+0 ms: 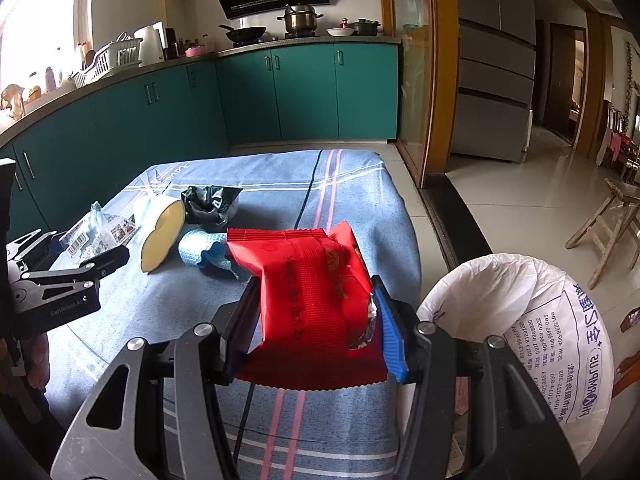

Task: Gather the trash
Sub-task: 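Carry the clear bag to the bin and open the left tool while the right tool drops the red packet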

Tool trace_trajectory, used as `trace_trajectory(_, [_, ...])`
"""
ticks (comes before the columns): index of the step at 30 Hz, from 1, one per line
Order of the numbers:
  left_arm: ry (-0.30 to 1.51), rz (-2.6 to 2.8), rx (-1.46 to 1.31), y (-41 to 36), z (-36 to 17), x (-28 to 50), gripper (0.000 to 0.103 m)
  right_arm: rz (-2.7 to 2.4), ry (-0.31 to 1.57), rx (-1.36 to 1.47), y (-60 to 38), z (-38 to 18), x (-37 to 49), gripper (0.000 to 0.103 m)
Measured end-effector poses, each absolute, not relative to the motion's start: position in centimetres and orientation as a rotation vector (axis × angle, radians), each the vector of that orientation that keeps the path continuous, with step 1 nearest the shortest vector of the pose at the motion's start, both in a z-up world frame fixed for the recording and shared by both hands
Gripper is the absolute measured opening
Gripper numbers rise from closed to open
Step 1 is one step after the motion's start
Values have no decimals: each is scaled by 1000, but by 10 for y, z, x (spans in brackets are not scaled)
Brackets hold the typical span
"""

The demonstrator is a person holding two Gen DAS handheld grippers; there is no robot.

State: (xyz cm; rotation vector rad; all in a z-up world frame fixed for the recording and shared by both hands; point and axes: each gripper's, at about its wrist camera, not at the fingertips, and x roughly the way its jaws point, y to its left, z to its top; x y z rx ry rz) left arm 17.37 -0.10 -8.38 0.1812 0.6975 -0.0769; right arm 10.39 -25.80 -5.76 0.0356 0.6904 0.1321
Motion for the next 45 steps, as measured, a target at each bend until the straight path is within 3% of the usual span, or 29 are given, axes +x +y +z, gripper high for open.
trace_trajectory(14, [685, -145, 165, -32, -65, 166, 74, -63, 586, 142, -344, -32, 75, 54])
trace_trajectory(21, [716, -310, 195, -123, -55, 169, 74, -269, 523, 209, -408, -25, 45, 54])
trace_trajectory(31, [840, -530, 304, -271, -106, 164, 74, -421, 514, 303, -458, -32, 23, 54])
trace_trajectory(38, [869, -633, 377, -303, -126, 153, 91, -434, 534, 305, -462, -37, 25, 54])
trace_trajectory(43, [848, -566, 370, -287, -118, 157, 93, -427, 557, 292, -457, -39, 31, 56])
trace_trajectory(45, [856, -524, 335, -269, -112, 166, 93, -434, 555, 287, -454, -39, 32, 65])
